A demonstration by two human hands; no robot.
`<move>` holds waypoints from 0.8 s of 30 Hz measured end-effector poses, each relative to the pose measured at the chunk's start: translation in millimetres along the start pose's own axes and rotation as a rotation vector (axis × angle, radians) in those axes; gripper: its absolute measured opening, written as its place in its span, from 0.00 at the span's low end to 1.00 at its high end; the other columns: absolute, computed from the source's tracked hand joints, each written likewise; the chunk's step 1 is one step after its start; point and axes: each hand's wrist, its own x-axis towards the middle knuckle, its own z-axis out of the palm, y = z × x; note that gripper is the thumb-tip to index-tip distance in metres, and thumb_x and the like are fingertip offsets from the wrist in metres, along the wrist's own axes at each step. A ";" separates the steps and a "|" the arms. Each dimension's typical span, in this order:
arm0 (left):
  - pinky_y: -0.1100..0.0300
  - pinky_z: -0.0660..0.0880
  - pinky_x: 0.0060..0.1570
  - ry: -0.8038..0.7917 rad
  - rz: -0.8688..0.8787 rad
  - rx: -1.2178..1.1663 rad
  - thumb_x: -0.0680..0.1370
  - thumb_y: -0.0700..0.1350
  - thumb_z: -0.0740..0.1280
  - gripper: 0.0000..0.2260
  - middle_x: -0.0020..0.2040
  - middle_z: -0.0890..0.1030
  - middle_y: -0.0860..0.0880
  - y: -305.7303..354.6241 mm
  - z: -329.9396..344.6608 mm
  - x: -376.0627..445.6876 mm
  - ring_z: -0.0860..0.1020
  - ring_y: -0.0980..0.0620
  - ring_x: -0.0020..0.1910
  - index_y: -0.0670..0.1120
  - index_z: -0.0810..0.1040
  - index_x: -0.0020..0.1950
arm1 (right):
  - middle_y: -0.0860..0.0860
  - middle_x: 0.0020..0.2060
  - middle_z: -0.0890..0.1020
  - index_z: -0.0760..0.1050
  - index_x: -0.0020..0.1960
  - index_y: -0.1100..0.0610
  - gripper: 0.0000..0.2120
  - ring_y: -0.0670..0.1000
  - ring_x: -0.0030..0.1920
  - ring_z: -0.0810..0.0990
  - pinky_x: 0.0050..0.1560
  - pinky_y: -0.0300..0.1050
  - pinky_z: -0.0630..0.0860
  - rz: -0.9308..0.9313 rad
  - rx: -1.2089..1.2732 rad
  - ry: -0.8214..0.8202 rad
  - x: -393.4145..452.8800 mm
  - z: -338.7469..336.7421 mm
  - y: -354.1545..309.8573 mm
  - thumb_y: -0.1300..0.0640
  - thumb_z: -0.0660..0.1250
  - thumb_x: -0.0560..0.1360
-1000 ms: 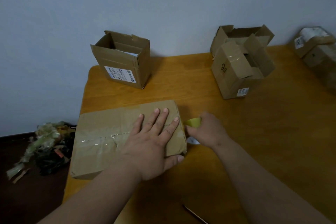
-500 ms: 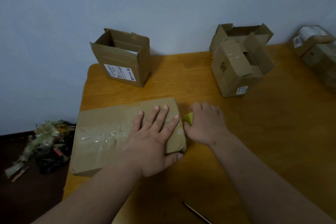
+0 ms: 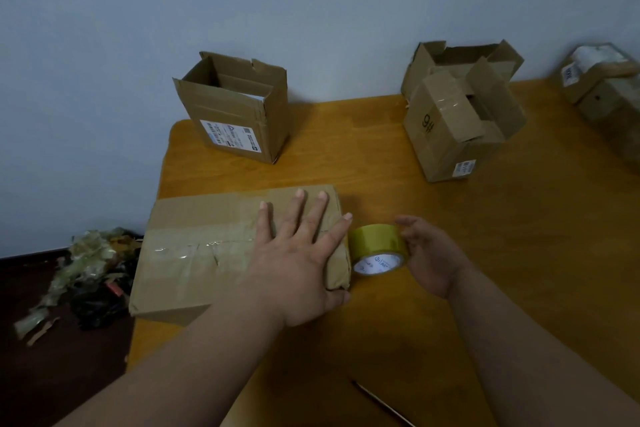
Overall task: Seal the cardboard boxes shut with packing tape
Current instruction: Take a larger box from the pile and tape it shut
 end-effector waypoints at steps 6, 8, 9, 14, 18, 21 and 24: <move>0.28 0.33 0.67 -0.078 0.014 -0.014 0.71 0.72 0.62 0.44 0.76 0.25 0.49 0.3 -4.4 3.3 0.25 0.41 0.73 0.70 0.31 0.72 | 0.57 0.63 0.80 0.72 0.67 0.53 0.30 0.59 0.64 0.77 0.64 0.59 0.70 0.223 0.122 -0.027 0.2 -3.2 33.3 0.48 0.69 0.66; 0.27 0.34 0.67 -0.084 0.020 -0.024 0.71 0.71 0.63 0.41 0.76 0.27 0.49 0.5 -5.3 3.8 0.26 0.40 0.74 0.69 0.39 0.74 | 0.58 0.64 0.79 0.71 0.69 0.53 0.33 0.59 0.63 0.77 0.61 0.58 0.71 0.222 0.184 -0.024 0.5 -1.5 36.1 0.47 0.70 0.66; 0.27 0.34 0.67 -0.075 0.023 -0.031 0.71 0.70 0.64 0.40 0.77 0.28 0.50 1.1 -5.7 4.2 0.27 0.40 0.74 0.69 0.42 0.74 | 0.58 0.64 0.79 0.71 0.70 0.53 0.34 0.59 0.62 0.78 0.60 0.57 0.73 0.210 0.200 -0.018 1.3 -0.9 36.5 0.47 0.71 0.65; 0.25 0.35 0.67 -0.039 0.049 -0.046 0.71 0.70 0.62 0.37 0.78 0.33 0.55 -2.6 -12.3 2.2 0.30 0.40 0.76 0.66 0.47 0.75 | 0.53 0.67 0.76 0.66 0.73 0.47 0.44 0.55 0.63 0.75 0.56 0.52 0.68 0.048 0.017 0.022 -3.3 9.4 23.1 0.39 0.77 0.60; 0.27 0.46 0.70 0.102 -0.014 -0.159 0.66 0.76 0.55 0.38 0.79 0.38 0.57 -33.4 -32.3 -10.2 0.36 0.44 0.78 0.67 0.48 0.73 | 0.47 0.62 0.79 0.69 0.70 0.46 0.47 0.53 0.63 0.75 0.54 0.51 0.67 -0.175 -0.089 -0.143 -19.0 22.5 -7.4 0.42 0.81 0.53; 0.31 0.54 0.71 0.275 -0.003 -0.458 0.65 0.75 0.59 0.35 0.80 0.48 0.60 -57.5 -54.0 -26.1 0.46 0.49 0.80 0.68 0.56 0.70 | 0.53 0.60 0.81 0.72 0.66 0.51 0.35 0.56 0.61 0.80 0.56 0.53 0.76 -0.381 -0.123 -0.198 -34.1 46.2 -43.5 0.55 0.79 0.60; 0.41 0.64 0.71 0.408 0.018 -0.778 0.66 0.72 0.66 0.32 0.78 0.51 0.65 -71.8 -67.5 -41.0 0.54 0.58 0.78 0.67 0.63 0.68 | 0.55 0.55 0.82 0.75 0.62 0.54 0.23 0.56 0.59 0.80 0.58 0.53 0.77 -0.551 -0.169 -0.186 -51.9 79.8 -82.8 0.55 0.73 0.68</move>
